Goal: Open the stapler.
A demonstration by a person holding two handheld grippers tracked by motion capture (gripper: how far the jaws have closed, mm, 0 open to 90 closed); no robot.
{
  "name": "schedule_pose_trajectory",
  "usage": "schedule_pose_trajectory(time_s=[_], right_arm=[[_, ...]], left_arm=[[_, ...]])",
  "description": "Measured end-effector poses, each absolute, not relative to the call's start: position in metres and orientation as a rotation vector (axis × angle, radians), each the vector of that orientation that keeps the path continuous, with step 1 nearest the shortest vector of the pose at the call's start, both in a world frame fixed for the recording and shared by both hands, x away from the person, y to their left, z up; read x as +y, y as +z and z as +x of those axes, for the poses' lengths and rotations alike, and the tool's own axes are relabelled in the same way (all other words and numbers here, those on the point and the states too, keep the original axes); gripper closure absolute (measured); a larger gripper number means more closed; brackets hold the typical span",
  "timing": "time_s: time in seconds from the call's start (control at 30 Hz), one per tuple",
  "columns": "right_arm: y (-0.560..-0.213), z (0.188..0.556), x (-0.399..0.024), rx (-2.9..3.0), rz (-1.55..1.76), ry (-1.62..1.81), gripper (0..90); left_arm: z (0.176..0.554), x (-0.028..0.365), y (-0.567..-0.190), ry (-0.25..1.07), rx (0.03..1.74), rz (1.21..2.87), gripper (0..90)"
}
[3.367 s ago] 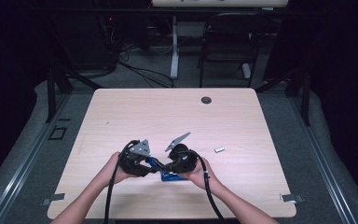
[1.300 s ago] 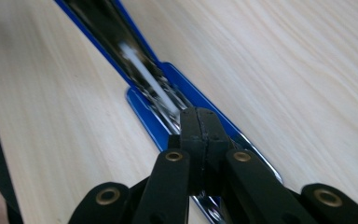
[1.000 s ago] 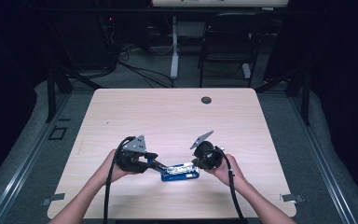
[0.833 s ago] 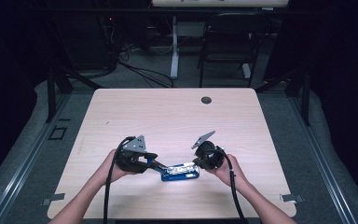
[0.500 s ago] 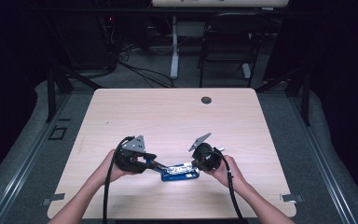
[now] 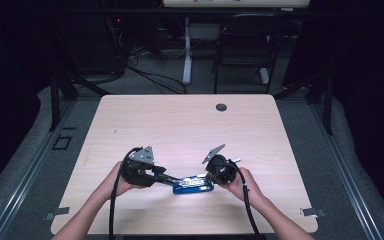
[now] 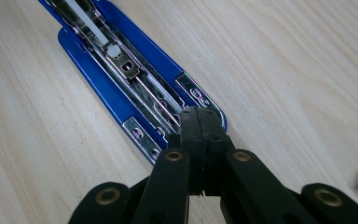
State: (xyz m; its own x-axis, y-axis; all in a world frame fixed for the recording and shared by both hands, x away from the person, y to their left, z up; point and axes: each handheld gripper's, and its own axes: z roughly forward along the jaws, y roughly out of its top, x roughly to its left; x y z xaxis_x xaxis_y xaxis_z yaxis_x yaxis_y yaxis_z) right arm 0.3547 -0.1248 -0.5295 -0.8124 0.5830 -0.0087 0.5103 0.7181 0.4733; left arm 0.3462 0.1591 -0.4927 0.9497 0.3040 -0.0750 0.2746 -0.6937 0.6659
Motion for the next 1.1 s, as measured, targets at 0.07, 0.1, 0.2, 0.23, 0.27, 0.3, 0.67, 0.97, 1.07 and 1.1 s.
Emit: schedule_pose_trajectory(time_s=[0.07,0.1,0.2,0.23,0.27,0.3,0.67,0.97,1.07,1.1], right_arm=[[-0.529,0.354,-0.124,2.764,0.878,0.688,90.0],[-0.53,0.354,-0.124,2.758,0.881,0.697,90.0],[-0.529,0.354,-0.123,2.768,0.873,0.684,90.0],[-0.529,0.354,-0.123,2.769,0.873,0.679,90.0],[-0.53,0.355,-0.122,2.766,0.876,0.676,90.0],[-0.53,0.355,-0.121,2.761,0.878,0.686,90.0],[-0.531,0.356,-0.122,2.76,0.887,0.699,90.0],[-0.524,0.354,-0.125,2.747,0.885,0.784,83.4],[-0.521,0.354,-0.126,2.735,0.867,0.796,80.6],[-0.52,0.354,-0.127,2.727,0.863,0.79,79.5]], left_arm=[[0.346,0.162,-0.498,0.064,0.408,2.423,69.5],[0.346,0.166,-0.502,0.047,0.434,2.411,69.7],[0.348,0.172,-0.51,0.022,0.473,2.398,70.0],[0.347,0.17,-0.513,0.035,0.461,2.428,70.2],[0.346,0.167,-0.516,0.073,0.452,2.479,70.7],[0.345,0.164,-0.521,0.097,0.438,2.518,71.1],[0.347,0.162,-0.529,0.073,0.431,2.522,76.1],[0.346,0.16,-0.532,0.086,0.418,2.533,75.9],[0.346,0.16,-0.532,0.084,0.415,2.532,75.9],[0.346,0.16,-0.532,0.086,0.416,2.531,75.9]])
